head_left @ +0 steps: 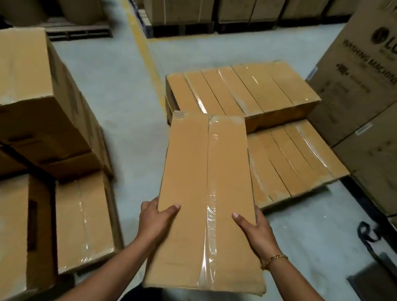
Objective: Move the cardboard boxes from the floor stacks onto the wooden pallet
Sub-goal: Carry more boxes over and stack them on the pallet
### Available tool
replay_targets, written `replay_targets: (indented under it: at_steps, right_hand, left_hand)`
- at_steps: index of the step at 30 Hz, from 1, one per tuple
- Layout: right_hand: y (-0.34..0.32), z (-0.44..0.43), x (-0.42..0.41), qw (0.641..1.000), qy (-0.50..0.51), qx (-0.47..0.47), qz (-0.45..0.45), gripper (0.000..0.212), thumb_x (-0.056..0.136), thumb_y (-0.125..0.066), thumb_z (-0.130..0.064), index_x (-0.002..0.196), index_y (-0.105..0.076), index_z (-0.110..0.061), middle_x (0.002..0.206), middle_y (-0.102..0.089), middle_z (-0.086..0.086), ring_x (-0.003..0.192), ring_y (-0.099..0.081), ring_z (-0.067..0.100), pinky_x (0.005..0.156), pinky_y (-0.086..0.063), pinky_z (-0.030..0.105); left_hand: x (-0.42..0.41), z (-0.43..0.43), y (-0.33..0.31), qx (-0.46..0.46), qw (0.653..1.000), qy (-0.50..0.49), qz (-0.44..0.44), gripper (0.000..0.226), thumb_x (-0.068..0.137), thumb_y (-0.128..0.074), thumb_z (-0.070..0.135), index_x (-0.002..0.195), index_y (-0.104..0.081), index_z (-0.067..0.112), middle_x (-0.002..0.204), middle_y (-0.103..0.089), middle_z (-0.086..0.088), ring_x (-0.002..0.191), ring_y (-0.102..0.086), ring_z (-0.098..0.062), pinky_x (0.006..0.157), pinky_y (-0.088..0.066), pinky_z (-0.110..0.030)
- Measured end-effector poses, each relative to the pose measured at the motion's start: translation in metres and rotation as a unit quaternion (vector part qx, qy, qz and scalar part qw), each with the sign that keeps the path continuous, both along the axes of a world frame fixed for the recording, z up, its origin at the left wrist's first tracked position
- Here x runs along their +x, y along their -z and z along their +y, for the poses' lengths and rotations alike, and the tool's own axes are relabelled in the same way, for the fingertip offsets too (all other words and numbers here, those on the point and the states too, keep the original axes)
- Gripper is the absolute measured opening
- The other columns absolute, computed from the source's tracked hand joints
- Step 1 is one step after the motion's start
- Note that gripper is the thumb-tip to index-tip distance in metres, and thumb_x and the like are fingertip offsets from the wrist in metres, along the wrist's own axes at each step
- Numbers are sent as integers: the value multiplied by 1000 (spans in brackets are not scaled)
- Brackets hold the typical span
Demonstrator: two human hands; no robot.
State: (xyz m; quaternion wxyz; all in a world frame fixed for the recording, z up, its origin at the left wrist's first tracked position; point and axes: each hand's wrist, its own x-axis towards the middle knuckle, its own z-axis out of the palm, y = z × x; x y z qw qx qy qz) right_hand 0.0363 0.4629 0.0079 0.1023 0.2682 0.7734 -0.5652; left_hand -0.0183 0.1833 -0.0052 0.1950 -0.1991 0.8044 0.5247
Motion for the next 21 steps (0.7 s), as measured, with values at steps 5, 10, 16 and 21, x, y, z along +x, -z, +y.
replay_targets:
  at_steps: [5,10,16,21]
  right_hand:
    - [22,61,-22,1000,6,22,-15,101,59,-75,-85,145,-48,-40,137,-63,-14,126,-59,15,107,-50,49]
    - [37,102,-63,999,6,19,-43,82,78,-80,-58,148,-47,-32,138,-58,-12,127,-54,15,105,-46,37]
    - [77,170,-108,995,-12,9,-100,79,70,-83,-60,139,-54,-35,130,-66,-8,118,-63,17,100,-54,47]
    - [94,210,-145,990,-54,19,-127,67,82,-83,-40,141,-54,-30,127,-66,-6,111,-63,17,94,-55,42]
  left_hand:
    - [-29,54,20,22,1000,-1,-13,62,70,-72,67,116,-68,25,115,-57,-3,95,-67,-22,95,-56,-42]
    - [-61,93,52,51,998,-6,-43,44,68,-77,65,103,-72,40,113,-66,-2,88,-74,-19,88,-59,-47]
    - [-90,145,82,40,997,19,-69,55,65,-70,66,112,-72,38,112,-70,4,93,-72,-14,88,-59,-46]
    - [-98,185,94,25,994,8,-111,51,74,-72,55,119,-70,31,118,-65,4,99,-68,-15,93,-56,-44]
